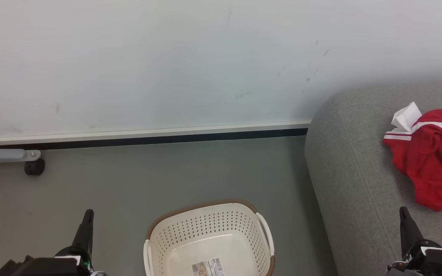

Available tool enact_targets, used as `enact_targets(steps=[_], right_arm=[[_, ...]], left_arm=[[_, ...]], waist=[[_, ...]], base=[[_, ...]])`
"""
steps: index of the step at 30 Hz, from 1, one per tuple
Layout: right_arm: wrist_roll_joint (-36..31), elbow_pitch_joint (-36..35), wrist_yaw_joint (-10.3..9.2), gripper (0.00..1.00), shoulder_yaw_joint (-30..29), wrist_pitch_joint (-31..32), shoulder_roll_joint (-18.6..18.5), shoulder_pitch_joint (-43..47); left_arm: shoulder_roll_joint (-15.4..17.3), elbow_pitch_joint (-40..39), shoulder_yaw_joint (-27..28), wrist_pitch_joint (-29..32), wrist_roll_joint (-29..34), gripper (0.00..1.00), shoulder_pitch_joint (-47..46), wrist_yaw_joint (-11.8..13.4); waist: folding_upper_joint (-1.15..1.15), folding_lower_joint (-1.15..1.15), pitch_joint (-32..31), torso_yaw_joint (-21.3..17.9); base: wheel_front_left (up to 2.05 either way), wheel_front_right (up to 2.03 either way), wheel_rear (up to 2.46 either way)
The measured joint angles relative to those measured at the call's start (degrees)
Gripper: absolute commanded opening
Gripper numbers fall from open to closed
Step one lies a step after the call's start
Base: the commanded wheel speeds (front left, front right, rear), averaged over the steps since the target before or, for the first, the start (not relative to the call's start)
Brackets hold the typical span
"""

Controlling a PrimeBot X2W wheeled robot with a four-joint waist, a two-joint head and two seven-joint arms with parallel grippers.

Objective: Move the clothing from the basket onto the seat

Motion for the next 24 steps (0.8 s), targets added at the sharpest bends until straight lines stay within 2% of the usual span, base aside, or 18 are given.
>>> enact_targets(steps=[24], right_arm=[[0.0, 0.0, 0.0, 0.0, 0.0, 0.0, 0.0, 0.0]], left_arm=[[0.0, 0.0, 0.0, 0.0, 0.0, 0.0, 0.0, 0.0]], waist=[[0.0, 0.0, 0.0, 0.0]], base=[[0.0, 0.0, 0.0]])
